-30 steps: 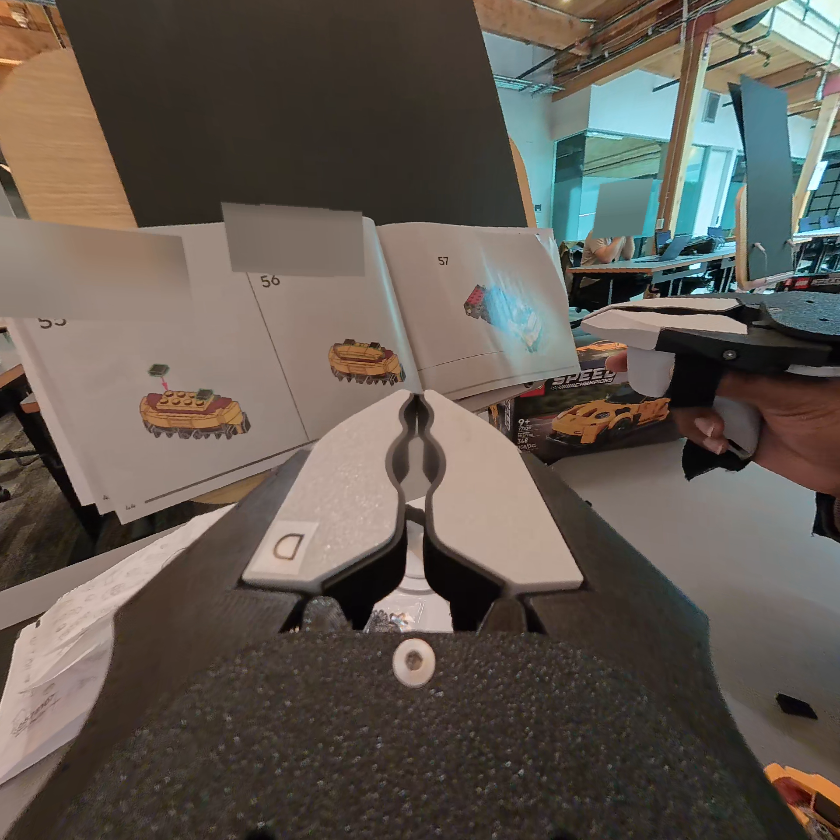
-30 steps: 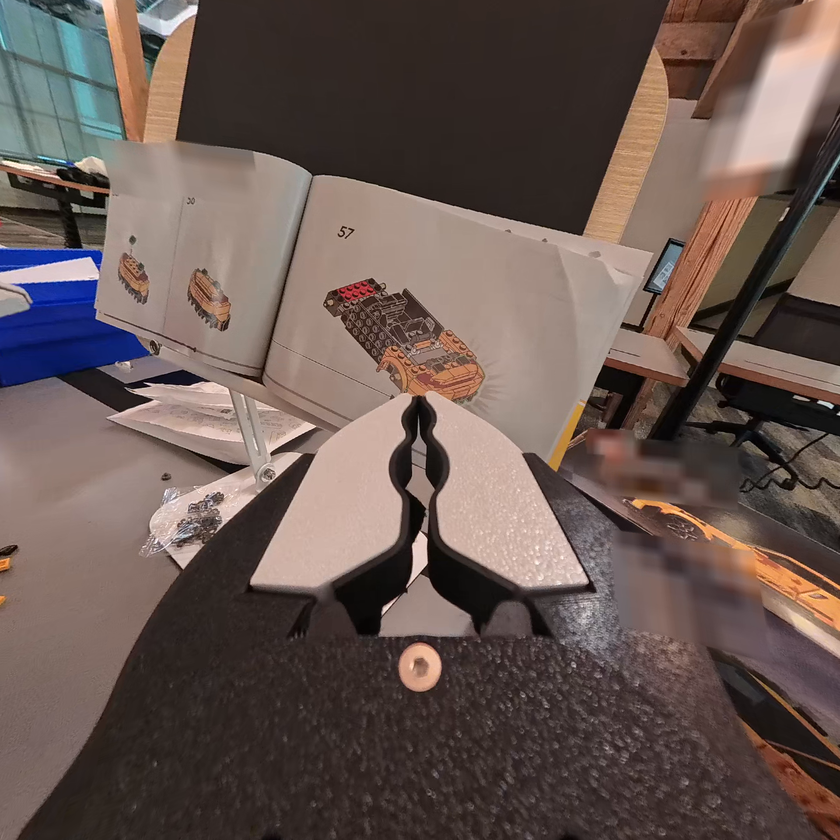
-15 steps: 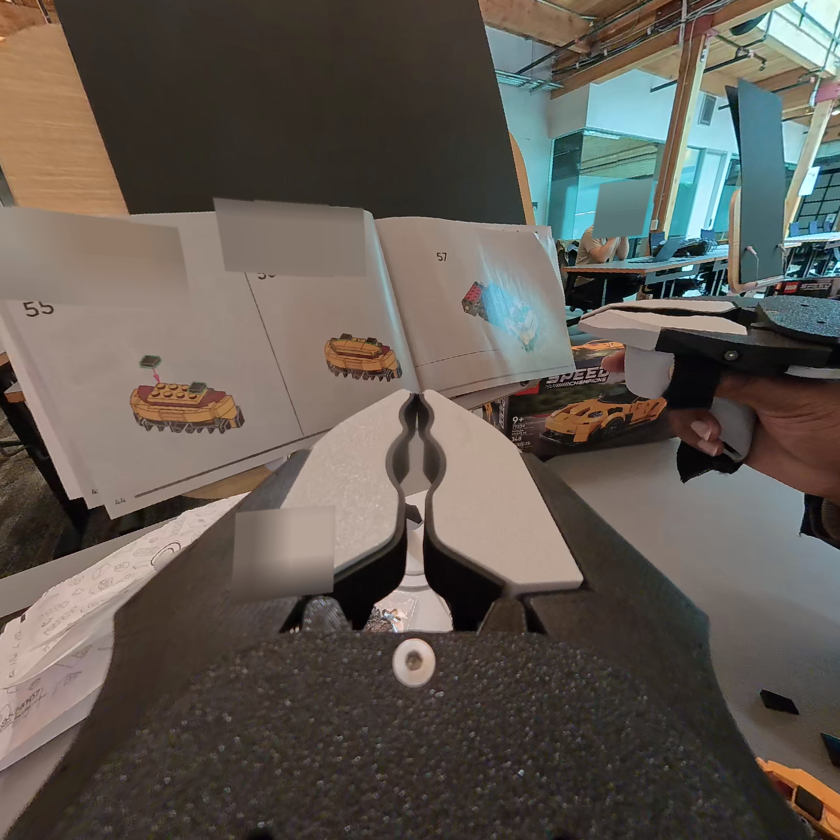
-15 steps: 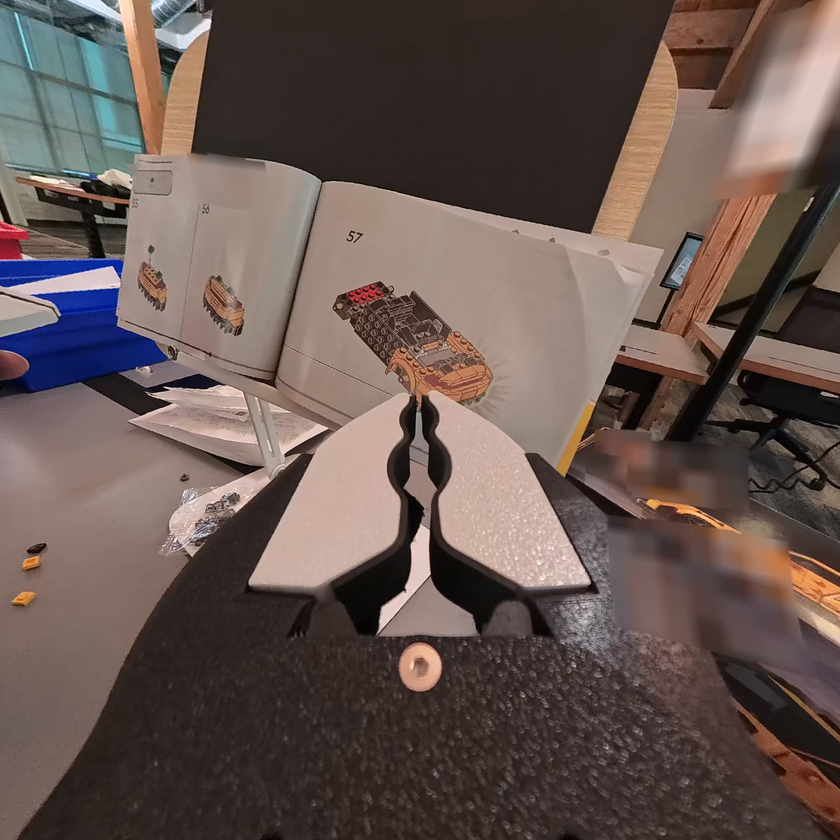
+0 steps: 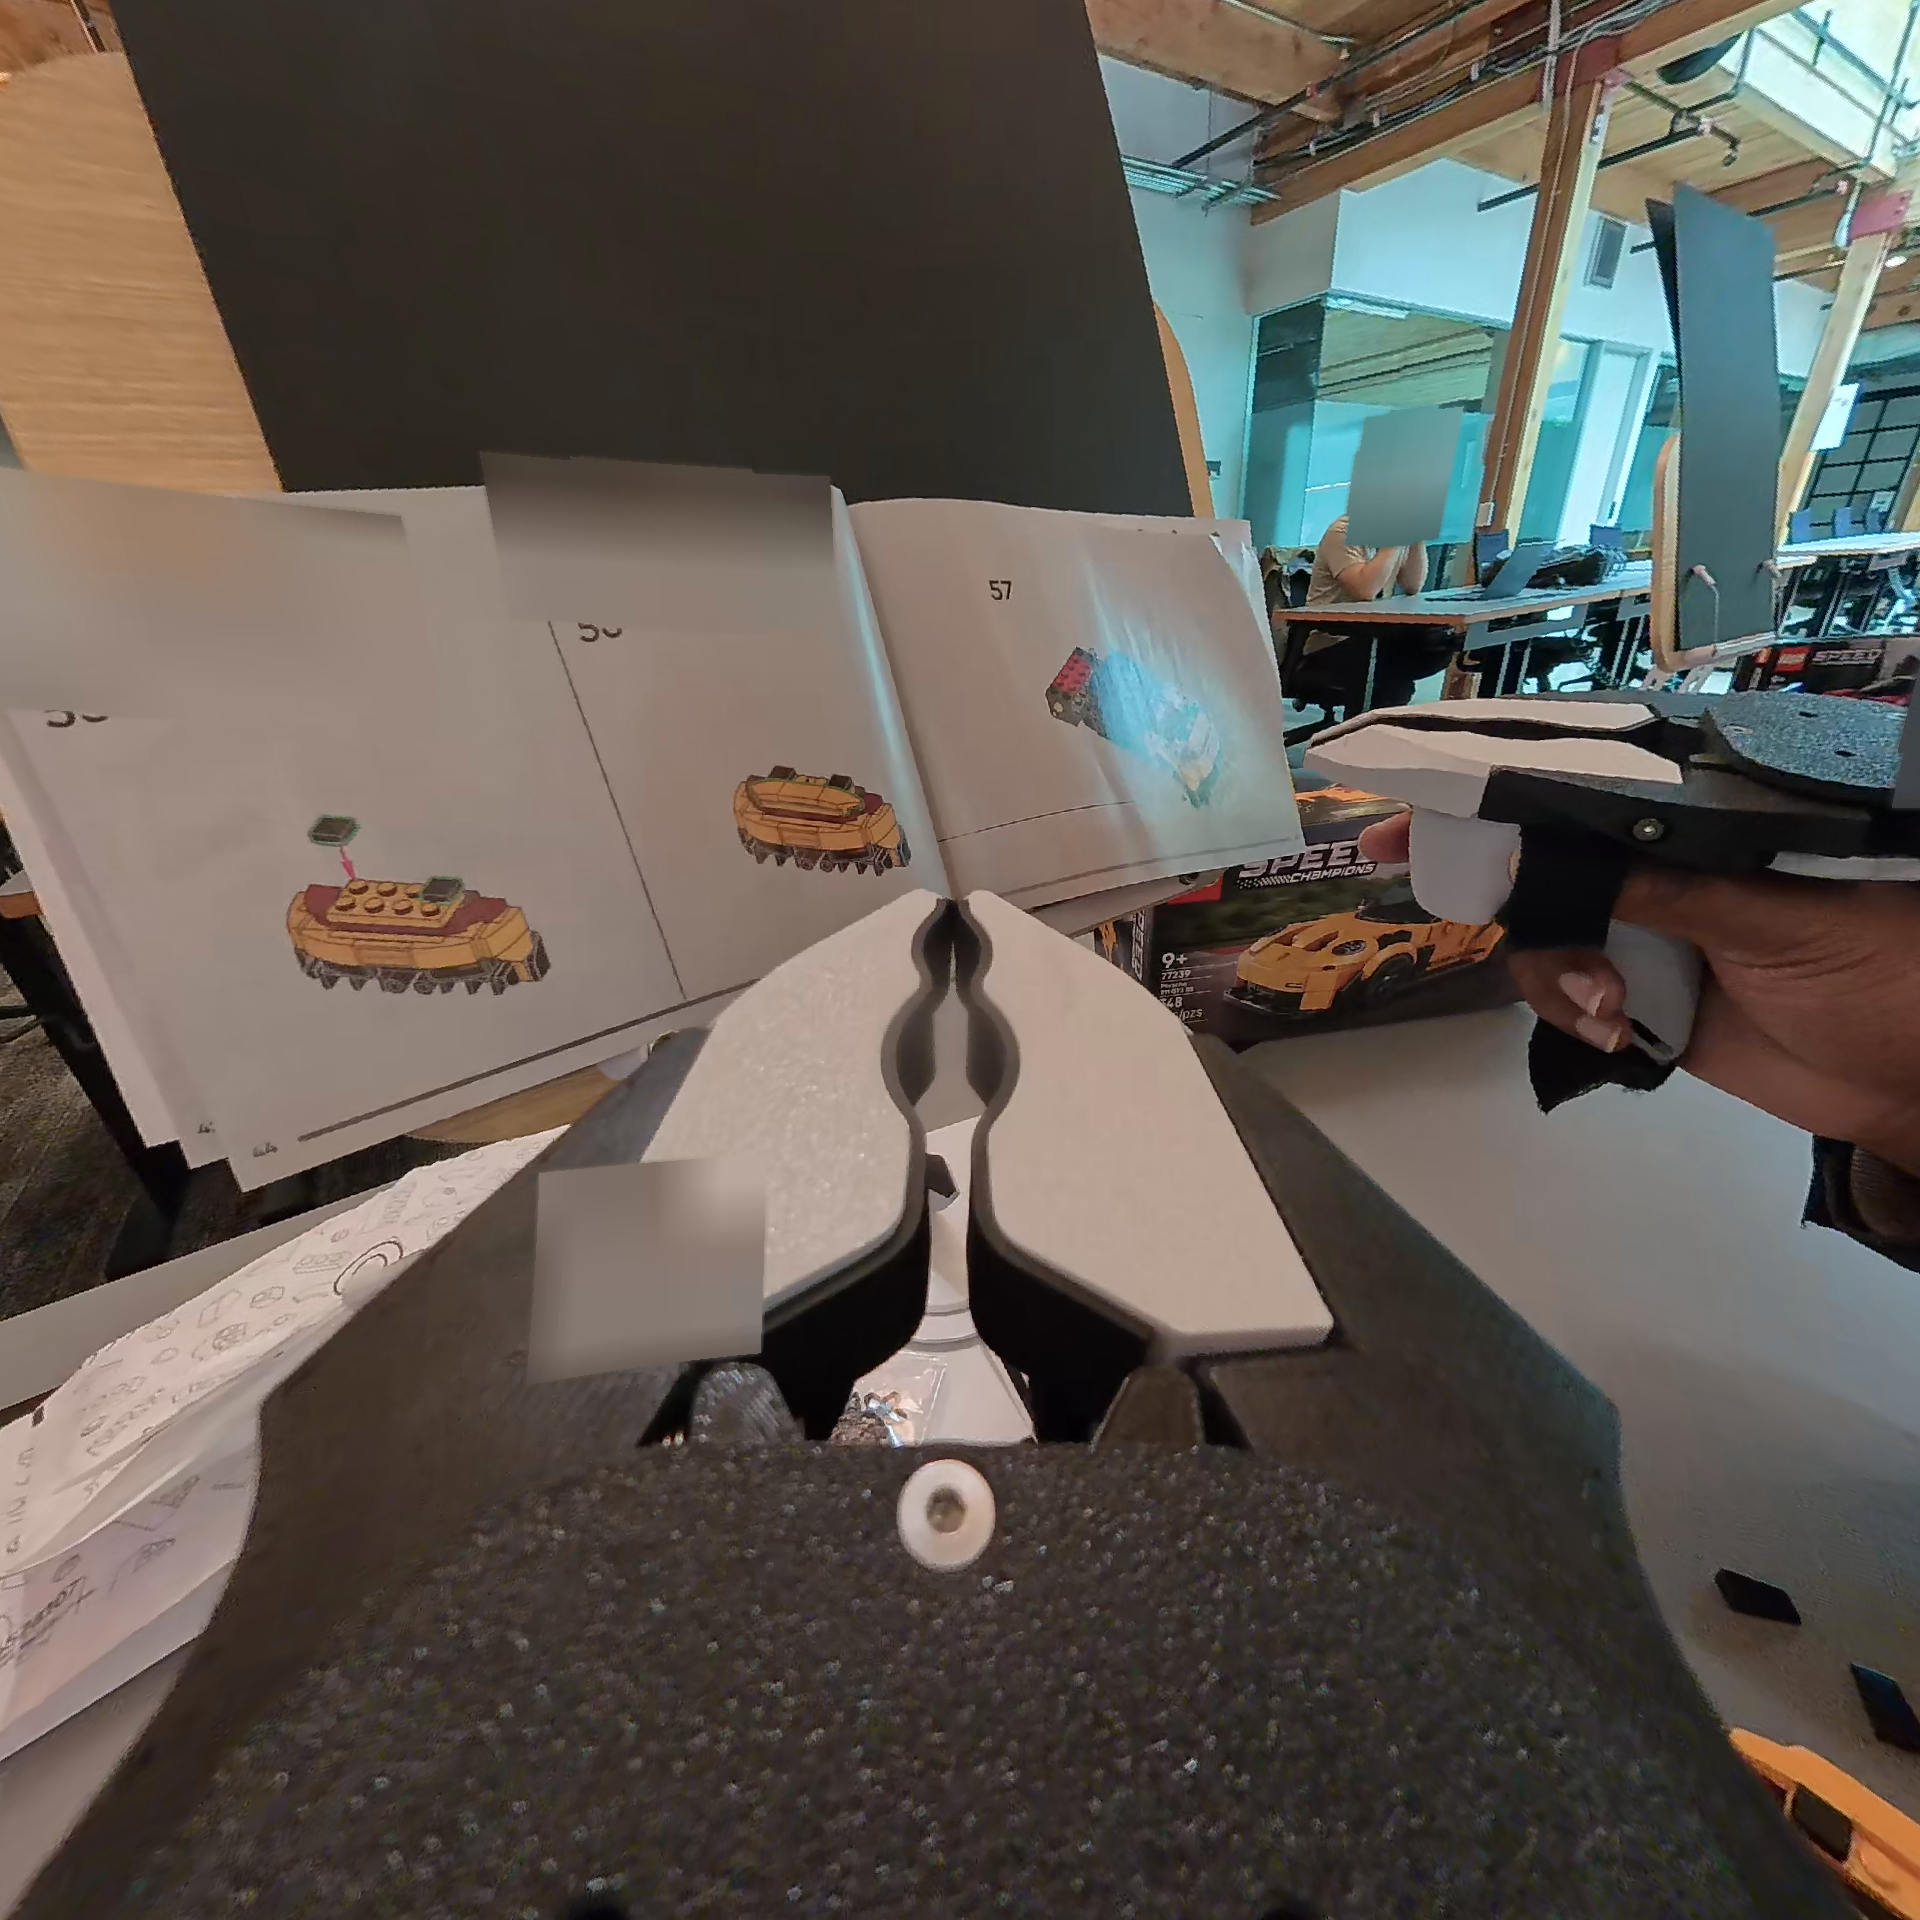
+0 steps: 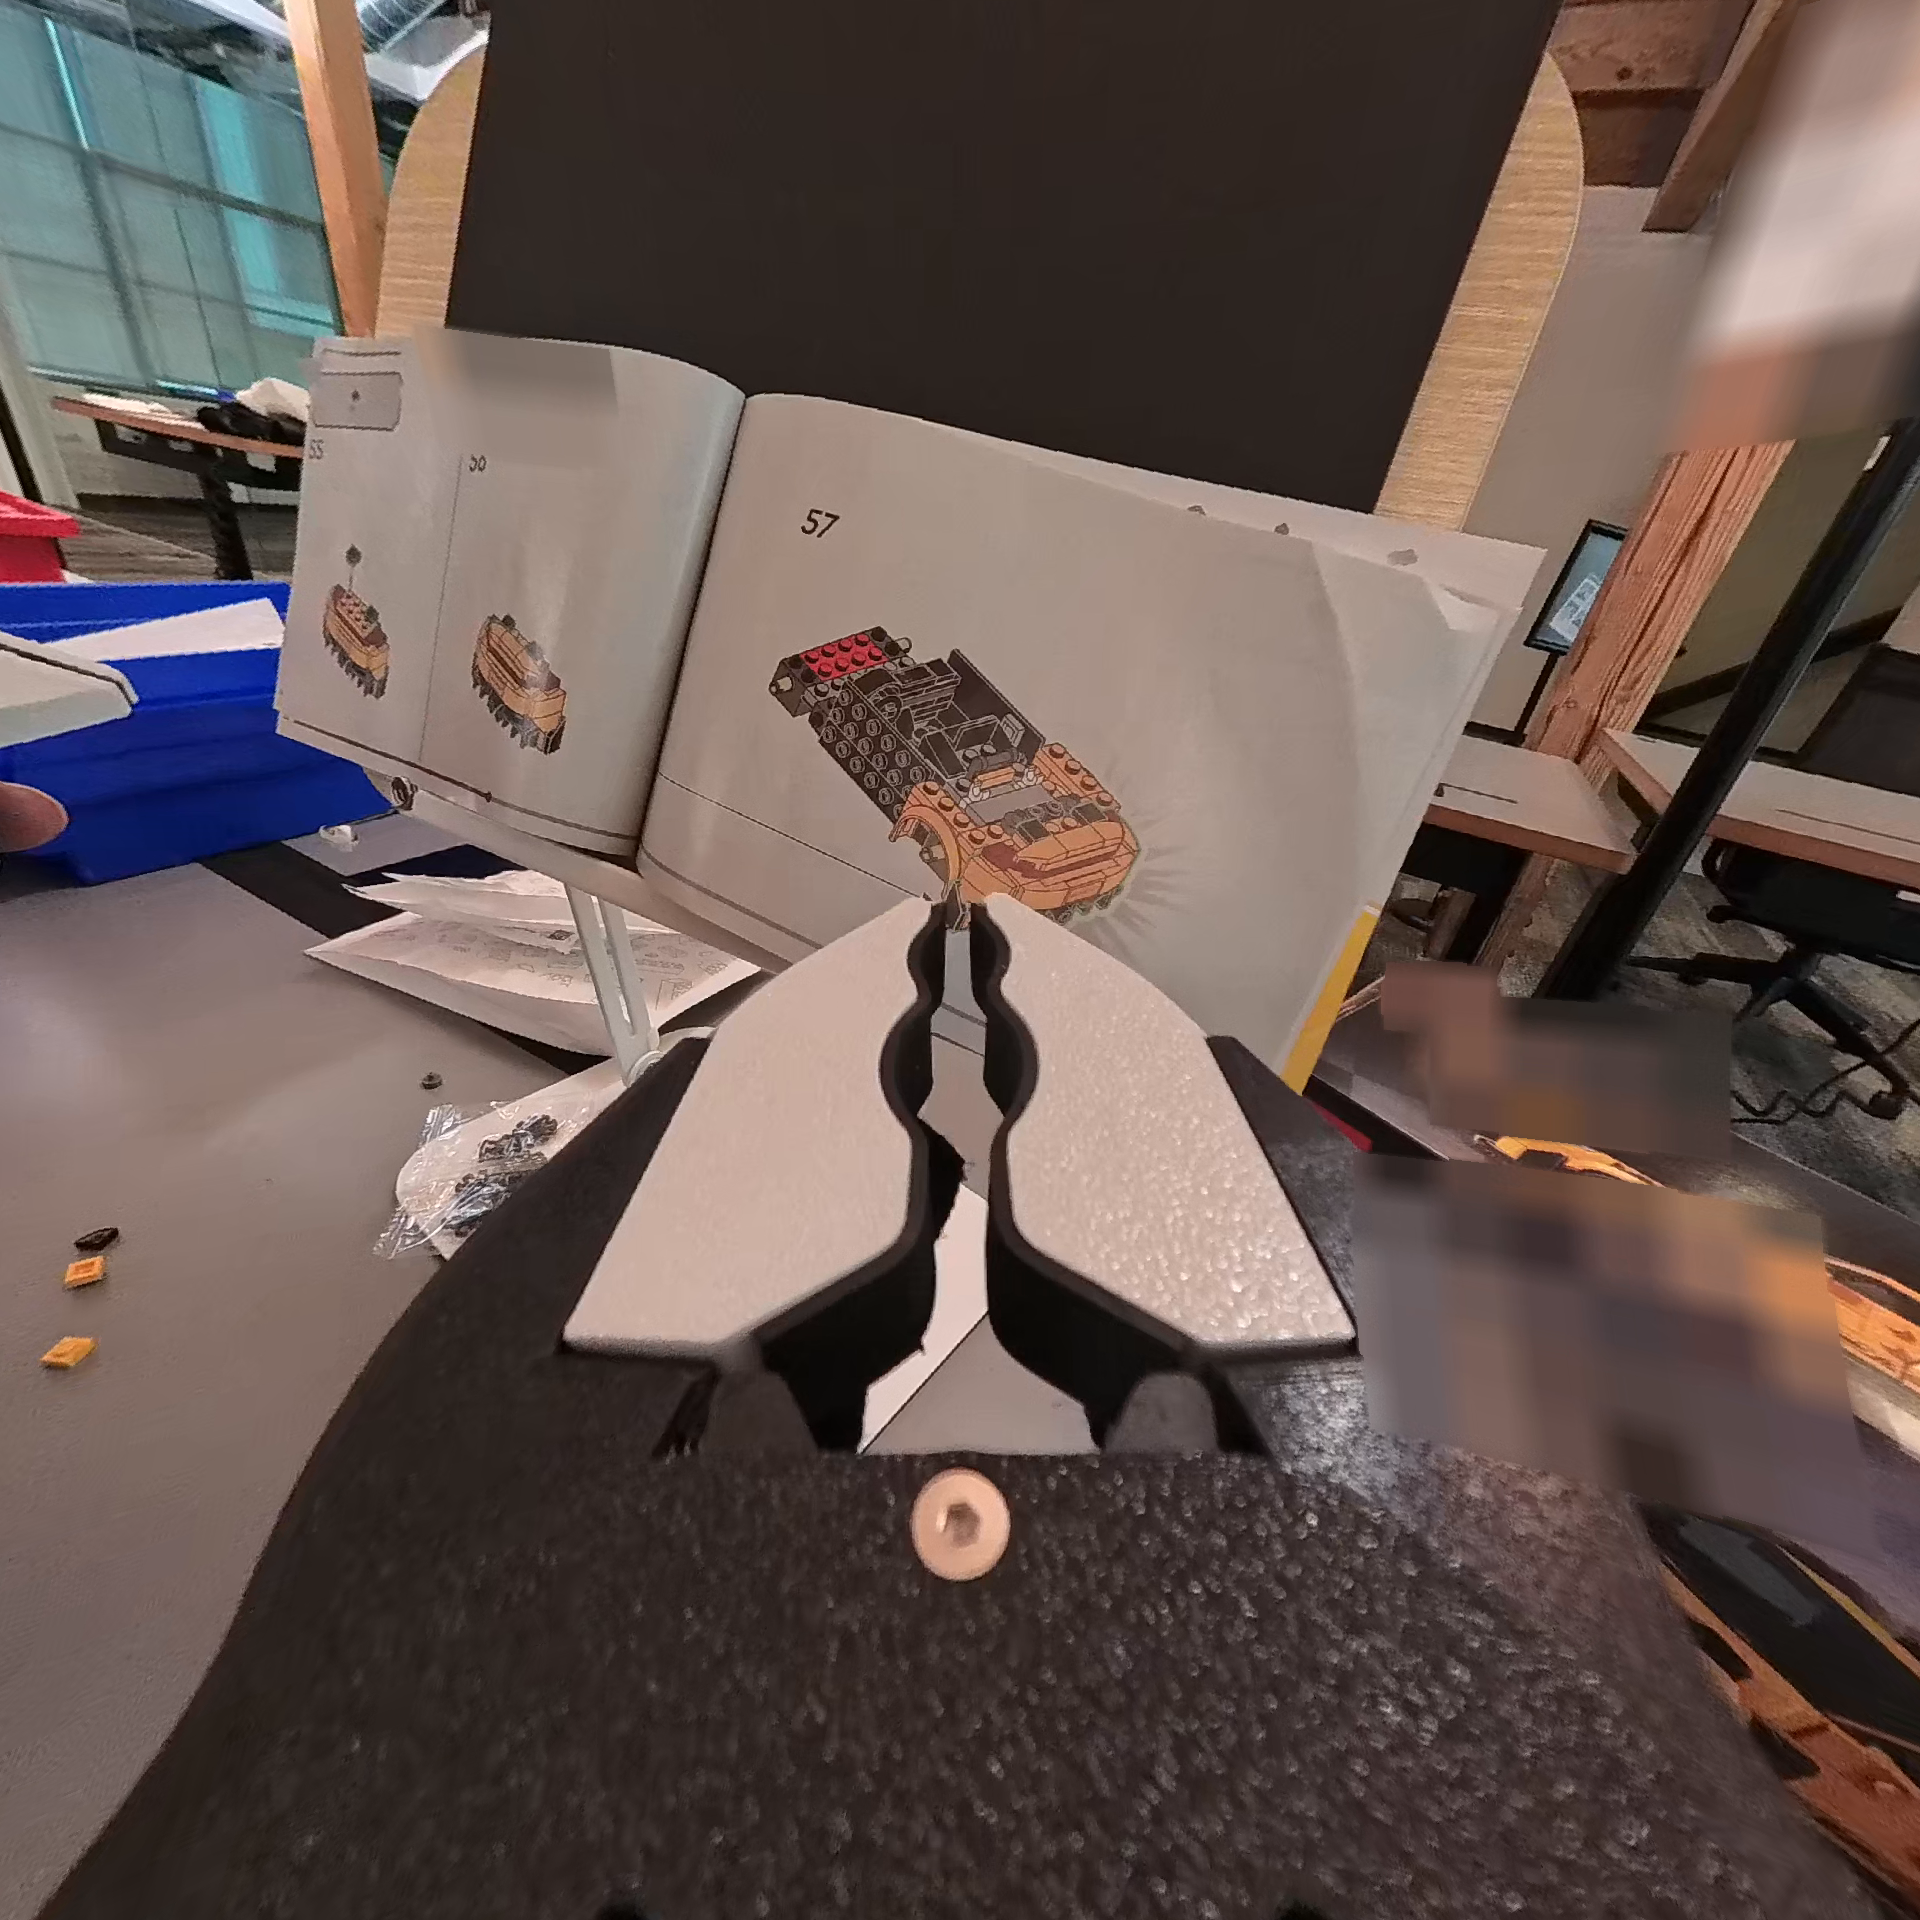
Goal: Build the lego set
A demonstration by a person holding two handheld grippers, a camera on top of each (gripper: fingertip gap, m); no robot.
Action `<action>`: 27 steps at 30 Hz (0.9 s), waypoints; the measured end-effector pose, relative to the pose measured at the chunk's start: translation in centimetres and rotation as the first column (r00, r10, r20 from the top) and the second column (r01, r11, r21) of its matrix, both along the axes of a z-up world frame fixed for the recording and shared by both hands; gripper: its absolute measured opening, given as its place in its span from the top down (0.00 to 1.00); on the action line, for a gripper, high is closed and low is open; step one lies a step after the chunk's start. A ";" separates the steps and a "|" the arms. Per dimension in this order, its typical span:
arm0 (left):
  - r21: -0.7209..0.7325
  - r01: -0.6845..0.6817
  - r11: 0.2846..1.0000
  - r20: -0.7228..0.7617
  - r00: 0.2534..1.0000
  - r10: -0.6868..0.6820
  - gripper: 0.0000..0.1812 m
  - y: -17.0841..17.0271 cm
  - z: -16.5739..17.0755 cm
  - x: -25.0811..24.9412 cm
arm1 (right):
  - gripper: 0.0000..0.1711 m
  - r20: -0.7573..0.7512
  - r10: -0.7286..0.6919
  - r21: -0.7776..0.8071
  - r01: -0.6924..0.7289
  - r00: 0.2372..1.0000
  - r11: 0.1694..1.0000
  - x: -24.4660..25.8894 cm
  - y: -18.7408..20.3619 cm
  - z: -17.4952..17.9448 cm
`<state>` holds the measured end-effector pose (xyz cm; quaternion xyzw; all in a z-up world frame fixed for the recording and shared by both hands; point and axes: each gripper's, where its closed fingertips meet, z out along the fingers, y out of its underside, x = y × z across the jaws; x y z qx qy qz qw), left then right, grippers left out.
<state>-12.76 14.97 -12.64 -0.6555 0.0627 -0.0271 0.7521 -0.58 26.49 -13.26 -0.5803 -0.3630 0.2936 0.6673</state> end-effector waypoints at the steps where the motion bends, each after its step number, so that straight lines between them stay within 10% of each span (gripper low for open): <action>1: 0.000 0.001 1.000 0.000 1.000 -0.001 1.00 0.0 0.0 0.0 | 0.98 0.000 0.000 0.000 0.000 1.000 1.000 0.0 0.0 0.0; 27: -0.016 -0.016 1.000 0.000 1.000 0.016 1.00 0.2 -0.4 -0.3 | 1.00 -0.006 -0.012 0.012 0.012 1.000 1.000 0.2 0.2 0.0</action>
